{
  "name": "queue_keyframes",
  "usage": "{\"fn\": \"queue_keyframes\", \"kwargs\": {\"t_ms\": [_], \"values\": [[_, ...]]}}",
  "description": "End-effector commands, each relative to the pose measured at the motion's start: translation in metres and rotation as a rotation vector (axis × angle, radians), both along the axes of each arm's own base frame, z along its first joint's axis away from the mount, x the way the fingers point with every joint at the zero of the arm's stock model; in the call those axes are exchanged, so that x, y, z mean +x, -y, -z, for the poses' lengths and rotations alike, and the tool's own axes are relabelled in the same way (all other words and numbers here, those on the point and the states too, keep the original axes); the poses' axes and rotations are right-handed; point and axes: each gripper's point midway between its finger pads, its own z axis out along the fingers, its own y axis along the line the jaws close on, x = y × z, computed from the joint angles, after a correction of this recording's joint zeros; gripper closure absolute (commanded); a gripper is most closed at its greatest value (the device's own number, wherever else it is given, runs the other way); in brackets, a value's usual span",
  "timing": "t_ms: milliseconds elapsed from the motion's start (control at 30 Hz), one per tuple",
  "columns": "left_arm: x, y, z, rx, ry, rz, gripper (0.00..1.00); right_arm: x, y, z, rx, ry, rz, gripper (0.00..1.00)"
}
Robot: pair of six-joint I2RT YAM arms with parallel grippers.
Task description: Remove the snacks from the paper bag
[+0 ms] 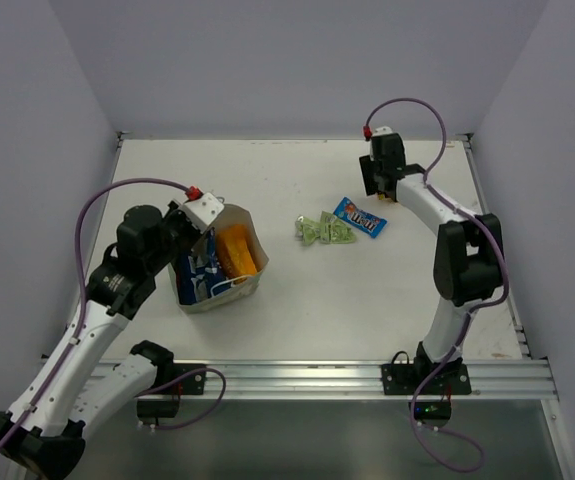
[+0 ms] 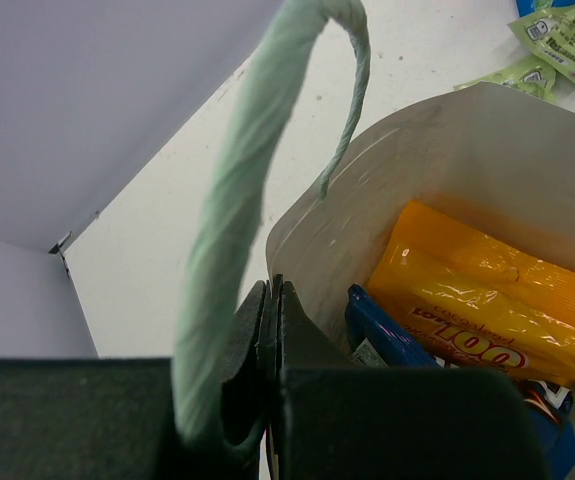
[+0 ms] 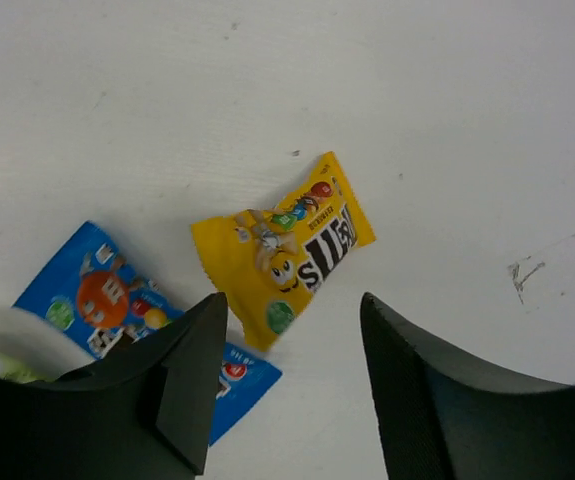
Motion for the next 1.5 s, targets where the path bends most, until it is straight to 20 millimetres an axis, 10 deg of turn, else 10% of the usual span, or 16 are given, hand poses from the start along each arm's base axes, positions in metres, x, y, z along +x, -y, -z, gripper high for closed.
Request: {"fn": "queue_keyframes", "kwargs": {"t_ms": [0,233,500,867,1467], "values": [[0.000,0.001,-0.054,-0.045,0.170,0.015,1.00,-0.024,-0.054,-0.080,0.169,0.149,-0.124,0.40],[-0.013,-0.005,-0.066,-0.034,0.192,0.024,1.00,-0.117,-0.191,-0.196,0.440,0.305,-0.499,0.30],[-0.022,-0.002,-0.050,-0.042,0.162,0.056,1.00,-0.236,-0.307,-0.258,0.729,0.352,-0.830,0.30],[-0.022,-0.002,-0.045,-0.108,0.118,0.014,1.00,-0.298,-0.374,-0.221,0.891,0.185,-0.956,0.37],[-0.020,-0.015,-0.035,-0.206,0.057,-0.120,1.00,-0.289,-0.435,-0.118,0.801,-0.093,-0.866,0.35]]}}
